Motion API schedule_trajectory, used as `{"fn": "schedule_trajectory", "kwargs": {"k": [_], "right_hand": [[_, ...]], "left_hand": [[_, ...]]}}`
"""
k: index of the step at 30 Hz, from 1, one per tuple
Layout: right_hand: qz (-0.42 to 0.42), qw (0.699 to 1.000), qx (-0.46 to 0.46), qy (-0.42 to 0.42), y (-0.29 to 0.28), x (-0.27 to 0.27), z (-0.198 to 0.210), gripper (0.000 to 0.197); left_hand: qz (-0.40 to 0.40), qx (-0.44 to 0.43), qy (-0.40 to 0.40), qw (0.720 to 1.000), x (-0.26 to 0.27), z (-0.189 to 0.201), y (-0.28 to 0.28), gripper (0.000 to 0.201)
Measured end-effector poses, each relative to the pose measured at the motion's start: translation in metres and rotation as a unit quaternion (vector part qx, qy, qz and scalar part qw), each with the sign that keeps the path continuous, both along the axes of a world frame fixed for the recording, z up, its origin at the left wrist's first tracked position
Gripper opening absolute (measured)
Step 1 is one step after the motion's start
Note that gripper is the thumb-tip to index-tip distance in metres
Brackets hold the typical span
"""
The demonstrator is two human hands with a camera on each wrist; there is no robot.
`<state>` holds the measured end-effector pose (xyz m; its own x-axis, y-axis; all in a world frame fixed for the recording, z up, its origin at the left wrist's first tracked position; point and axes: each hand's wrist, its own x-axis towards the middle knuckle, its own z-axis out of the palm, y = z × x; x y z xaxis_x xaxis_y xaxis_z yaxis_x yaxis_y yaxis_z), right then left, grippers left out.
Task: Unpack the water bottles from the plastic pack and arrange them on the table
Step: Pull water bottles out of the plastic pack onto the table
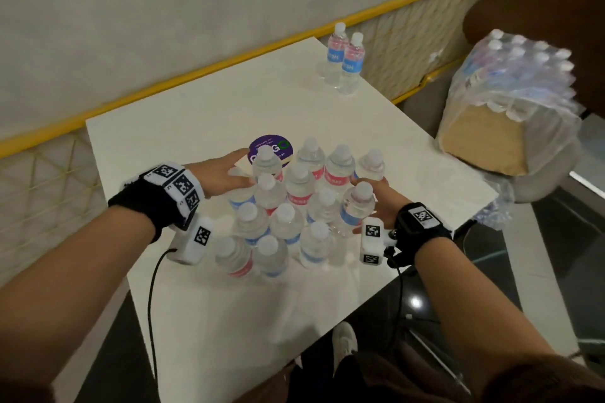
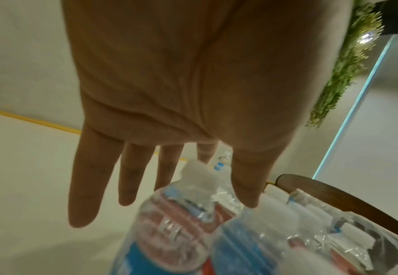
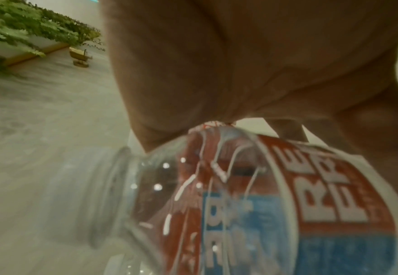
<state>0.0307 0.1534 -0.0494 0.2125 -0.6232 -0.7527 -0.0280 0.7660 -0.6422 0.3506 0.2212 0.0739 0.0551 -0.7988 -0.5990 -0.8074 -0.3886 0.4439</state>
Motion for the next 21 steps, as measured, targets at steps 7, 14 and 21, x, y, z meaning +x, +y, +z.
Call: {"fn": "schedule_trajectory", "kwargs": {"k": [7,14,21], "right_hand": [[0.028,1.0,-0.003,0.007,0.031,0.029,0.027,0.084],[0.037,0.999,-0.024,-0.012,0.032,0.039,0.0,0.089],[0.101,0.992,-0.018,0.074,0.045,0.002,0.023,0.119]], "left_hand": [[0.134,0.035,0.154,0.978,0.012,-0.025,0.037,0.061],[0.177,-0.02,0.215,0.96,-0.009,-0.02,0.036,0.062],[0.151,-0.02,0.148,0.977,-0.003,-0.027,0.027,0.065]]}}
